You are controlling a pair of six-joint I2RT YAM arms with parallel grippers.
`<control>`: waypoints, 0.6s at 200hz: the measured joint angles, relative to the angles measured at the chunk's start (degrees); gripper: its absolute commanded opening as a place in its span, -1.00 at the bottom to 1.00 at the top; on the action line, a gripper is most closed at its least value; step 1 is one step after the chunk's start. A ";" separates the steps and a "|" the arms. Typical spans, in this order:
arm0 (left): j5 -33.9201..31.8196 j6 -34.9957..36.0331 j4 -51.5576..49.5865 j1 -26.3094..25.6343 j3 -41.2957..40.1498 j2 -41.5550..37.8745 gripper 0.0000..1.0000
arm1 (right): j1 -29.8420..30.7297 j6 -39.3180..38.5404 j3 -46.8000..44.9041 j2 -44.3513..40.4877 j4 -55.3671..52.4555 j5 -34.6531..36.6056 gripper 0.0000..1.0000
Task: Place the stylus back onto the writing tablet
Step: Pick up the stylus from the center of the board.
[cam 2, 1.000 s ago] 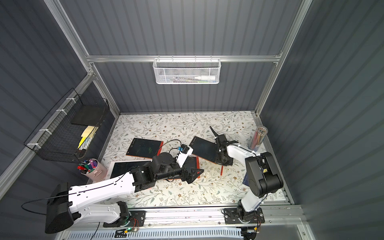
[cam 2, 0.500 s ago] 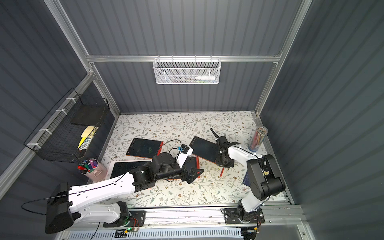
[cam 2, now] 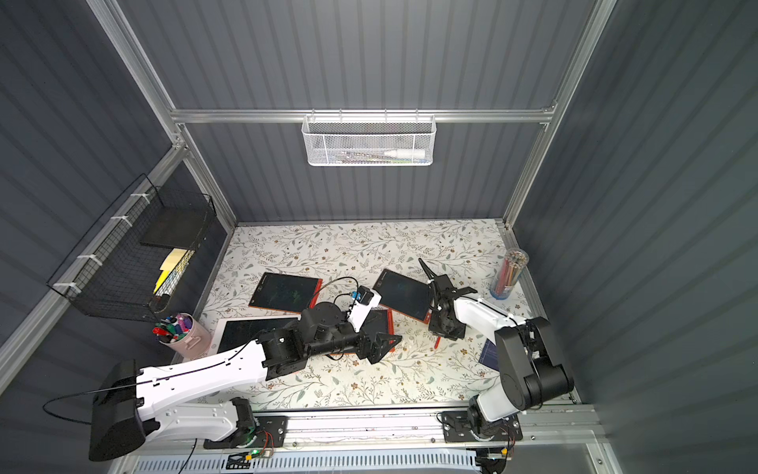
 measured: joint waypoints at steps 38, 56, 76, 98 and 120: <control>0.00 0.00 0.00 0.00 -0.04 0.00 0.99 | 0.72 1.92 -0.52 1.53 1.97 -0.55 -0.50; 0.00 0.00 0.00 0.00 -0.04 0.00 0.99 | 1.01 3.32 -0.48 1.62 2.54 -0.15 -0.57; 0.00 -0.02 0.02 0.00 -0.15 0.00 0.98 | 1.14 4.70 -0.13 2.01 2.67 0.13 -0.66; 0.00 -0.02 0.00 0.00 -0.37 -0.02 0.99 | 1.57 5.79 1.07 3.19 2.89 0.63 -0.74; 0.00 -0.02 0.02 0.00 -0.68 -0.02 0.99 | 1.77 6.29 1.81 3.85 3.37 1.05 -0.77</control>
